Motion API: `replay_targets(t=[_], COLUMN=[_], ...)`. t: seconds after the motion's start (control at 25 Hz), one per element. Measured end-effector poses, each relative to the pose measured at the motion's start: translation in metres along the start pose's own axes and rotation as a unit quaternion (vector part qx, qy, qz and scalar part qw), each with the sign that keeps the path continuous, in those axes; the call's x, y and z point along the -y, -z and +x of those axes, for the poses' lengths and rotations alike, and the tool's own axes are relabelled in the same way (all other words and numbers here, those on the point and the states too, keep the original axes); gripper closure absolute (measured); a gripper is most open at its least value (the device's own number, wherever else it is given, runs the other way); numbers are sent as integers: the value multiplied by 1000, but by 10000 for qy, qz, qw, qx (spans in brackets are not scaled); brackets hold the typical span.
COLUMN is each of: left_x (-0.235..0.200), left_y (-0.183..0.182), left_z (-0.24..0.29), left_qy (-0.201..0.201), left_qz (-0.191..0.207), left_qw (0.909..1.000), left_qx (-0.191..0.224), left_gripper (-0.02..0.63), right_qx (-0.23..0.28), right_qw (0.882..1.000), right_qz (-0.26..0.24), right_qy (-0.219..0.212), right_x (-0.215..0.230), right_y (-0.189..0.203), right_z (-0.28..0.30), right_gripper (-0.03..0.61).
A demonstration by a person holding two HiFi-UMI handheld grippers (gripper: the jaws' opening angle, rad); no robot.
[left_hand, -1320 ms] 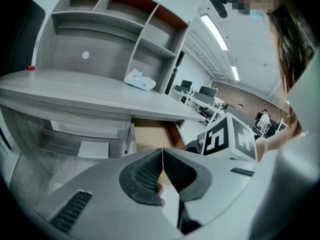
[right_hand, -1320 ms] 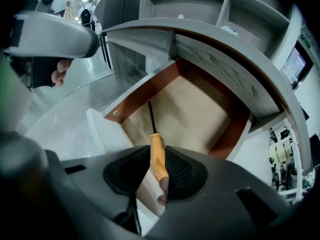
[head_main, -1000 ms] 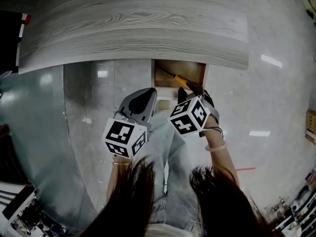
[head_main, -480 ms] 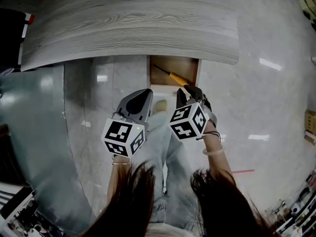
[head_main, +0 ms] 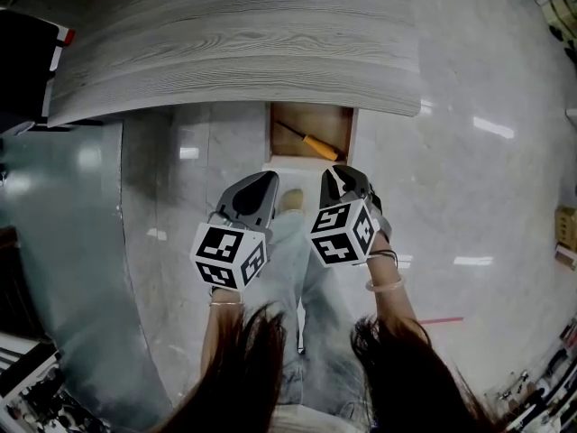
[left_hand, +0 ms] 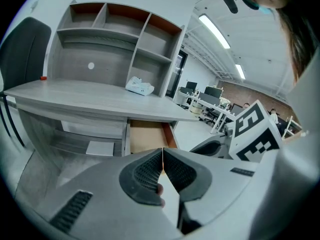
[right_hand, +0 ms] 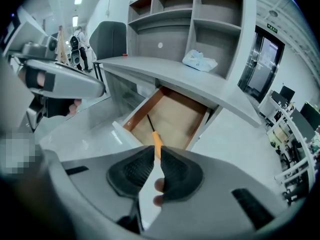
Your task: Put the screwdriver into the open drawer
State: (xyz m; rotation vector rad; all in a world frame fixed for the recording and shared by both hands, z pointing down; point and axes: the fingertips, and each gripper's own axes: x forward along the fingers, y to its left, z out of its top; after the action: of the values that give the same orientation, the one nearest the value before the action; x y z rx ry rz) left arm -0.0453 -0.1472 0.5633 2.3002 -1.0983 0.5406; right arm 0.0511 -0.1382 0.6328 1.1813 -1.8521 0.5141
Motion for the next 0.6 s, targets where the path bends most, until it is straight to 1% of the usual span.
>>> replay_targets(t=[0.28, 0.44, 0.6], left_x=[7, 15, 22], left_y=[-1, -1, -8], left_z=[-13, -20, -29], left_qy=[-201, -277, -314], left_qz=[-150, -26, -79], left_qw=[9997, 9996, 9994], left_qx=[55, 4, 85], left_gripper=[594, 594, 594], right_qx=[107, 164, 254], right_qw=[9999, 9997, 9995], right_qz=[-48, -69, 46], right_qy=[55, 161, 182], right_x=[1, 1, -2], right_y=[-1, 2, 2], right_z=[-24, -38, -53], right_gripper=[531, 540, 543])
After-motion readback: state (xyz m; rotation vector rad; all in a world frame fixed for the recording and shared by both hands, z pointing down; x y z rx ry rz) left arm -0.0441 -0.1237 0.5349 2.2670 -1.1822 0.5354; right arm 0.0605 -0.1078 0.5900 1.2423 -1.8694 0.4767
